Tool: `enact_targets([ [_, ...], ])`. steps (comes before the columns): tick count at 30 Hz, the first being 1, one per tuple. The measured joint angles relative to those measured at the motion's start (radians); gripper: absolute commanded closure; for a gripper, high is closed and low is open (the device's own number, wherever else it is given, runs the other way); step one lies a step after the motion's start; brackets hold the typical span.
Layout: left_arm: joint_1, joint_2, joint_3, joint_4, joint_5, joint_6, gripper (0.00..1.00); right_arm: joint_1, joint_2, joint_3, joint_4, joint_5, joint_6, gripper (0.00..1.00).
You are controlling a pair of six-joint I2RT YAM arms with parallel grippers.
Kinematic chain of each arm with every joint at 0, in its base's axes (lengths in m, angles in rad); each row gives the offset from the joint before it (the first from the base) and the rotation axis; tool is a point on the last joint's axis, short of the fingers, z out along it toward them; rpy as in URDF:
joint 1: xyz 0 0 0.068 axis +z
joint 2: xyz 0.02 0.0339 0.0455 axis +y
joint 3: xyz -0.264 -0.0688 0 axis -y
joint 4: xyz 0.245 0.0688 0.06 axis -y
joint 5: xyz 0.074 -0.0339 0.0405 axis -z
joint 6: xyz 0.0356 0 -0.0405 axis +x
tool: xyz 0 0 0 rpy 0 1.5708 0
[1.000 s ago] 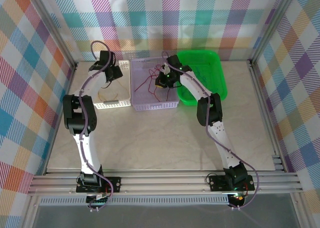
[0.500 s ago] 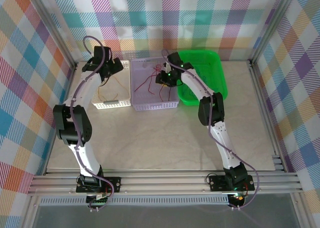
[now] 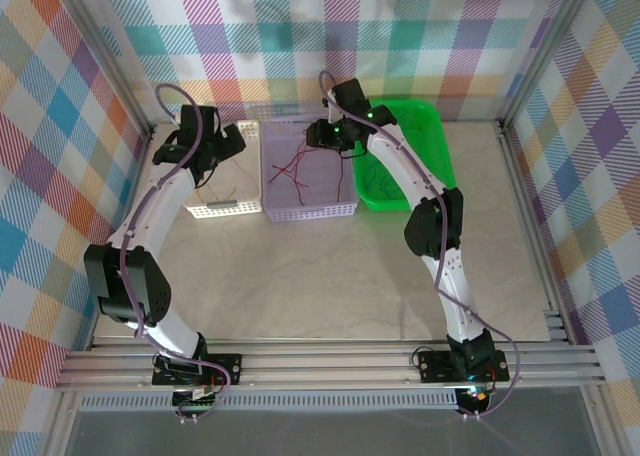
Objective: Untangle the cables
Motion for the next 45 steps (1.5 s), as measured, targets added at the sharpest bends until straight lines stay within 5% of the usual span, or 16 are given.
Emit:
enact_targets([
  [16, 0.028, -0.048, -0.081, -0.019, 0.003, -0.153, 0.01, 0.005, -0.061, -0.125, 0.091, -0.145, -0.052, 0.34],
  [24, 0.028, -0.153, -0.174, -0.029, -0.028, -0.113, 0.0, -0.005, -0.499, -0.694, 0.304, -0.048, -0.178, 0.14],
  [26, 0.028, -0.22, -0.252, -0.011, -0.054, -0.09, 0.0, -0.015, -0.643, -0.842, 0.364, -0.01, -0.209, 0.0],
  [34, 0.028, -0.319, -0.405, 0.043, -0.141, 0.022, 0.0, -0.138, -1.149, -1.384, 0.618, 0.257, -0.243, 0.0],
  [45, 0.029, -0.329, -0.723, 0.311, -0.254, 0.115, 0.0, -0.37, -1.256, -1.931, 0.914, 0.516, -0.245, 0.0],
])
